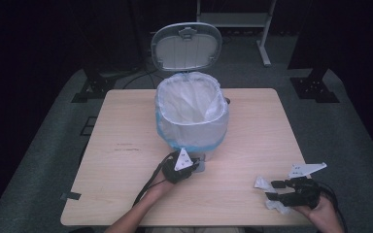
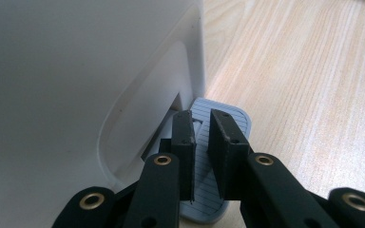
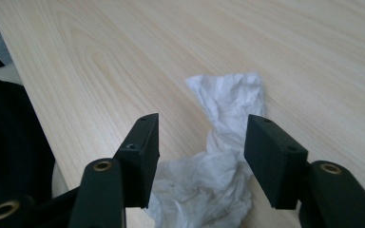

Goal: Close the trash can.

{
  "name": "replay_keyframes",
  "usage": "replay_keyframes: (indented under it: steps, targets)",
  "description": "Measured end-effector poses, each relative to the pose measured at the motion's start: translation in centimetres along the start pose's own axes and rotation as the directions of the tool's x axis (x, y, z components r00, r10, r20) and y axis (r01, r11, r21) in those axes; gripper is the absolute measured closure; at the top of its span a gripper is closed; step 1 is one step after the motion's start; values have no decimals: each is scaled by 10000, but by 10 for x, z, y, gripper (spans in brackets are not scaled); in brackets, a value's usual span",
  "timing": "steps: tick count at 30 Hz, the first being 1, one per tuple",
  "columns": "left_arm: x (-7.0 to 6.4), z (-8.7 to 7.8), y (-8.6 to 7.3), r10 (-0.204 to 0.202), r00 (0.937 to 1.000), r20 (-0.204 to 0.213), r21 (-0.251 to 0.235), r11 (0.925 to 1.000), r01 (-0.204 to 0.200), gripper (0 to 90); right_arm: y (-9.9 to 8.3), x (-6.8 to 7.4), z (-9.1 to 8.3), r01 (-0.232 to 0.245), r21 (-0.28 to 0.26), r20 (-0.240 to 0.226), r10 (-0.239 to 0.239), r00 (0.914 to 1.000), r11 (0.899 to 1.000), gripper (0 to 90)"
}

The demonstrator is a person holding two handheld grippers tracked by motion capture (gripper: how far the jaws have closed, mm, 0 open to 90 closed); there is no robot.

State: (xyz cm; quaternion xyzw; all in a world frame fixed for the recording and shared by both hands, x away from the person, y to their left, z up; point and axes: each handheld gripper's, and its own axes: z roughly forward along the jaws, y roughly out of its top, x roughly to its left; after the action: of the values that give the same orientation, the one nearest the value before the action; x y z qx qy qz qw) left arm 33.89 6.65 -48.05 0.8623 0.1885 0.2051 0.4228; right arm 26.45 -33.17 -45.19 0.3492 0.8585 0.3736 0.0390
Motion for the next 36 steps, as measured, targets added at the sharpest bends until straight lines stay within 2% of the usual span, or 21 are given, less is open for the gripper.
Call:
replay_keyframes:
  steps: [8, 18, 22, 24, 27, 36]
  targets:
    - [1, 0, 0, 53, 10000, 3, 49, 10000, -53, 807, -8, -3, 12, -138, 526, 27, 137, 9999, 9985, 531]
    - [1, 0, 0, 30, 10000, 3, 66, 10000, -30, 807, -9, -6, 13, -144, 482, 416, 124, 9991, 9987, 710]
    - [1, -1, 0, 29, 10000, 12, 70, 10000, -29, 807, -9, -8, 13, -304, 475, 546, 278, 9981, 9984, 793]
    - [1, -1, 0, 30, 10000, 17, 72, 10000, -30, 808, -9, -10, 13, -473, 488, 440, 451, 9980, 9977, 817]
    - [1, -1, 0, 28, 10000, 18, 70, 10000, -28, 807, -7, -12, 12, -622, 534, 387, 602, 9974, 9966, 843]
    - [1, 0, 0, 24, 10000, 26, 67, 10000, -24, 807, 5, -13, 3, -803, 1, 187, 802, 9966, 9968, 857]
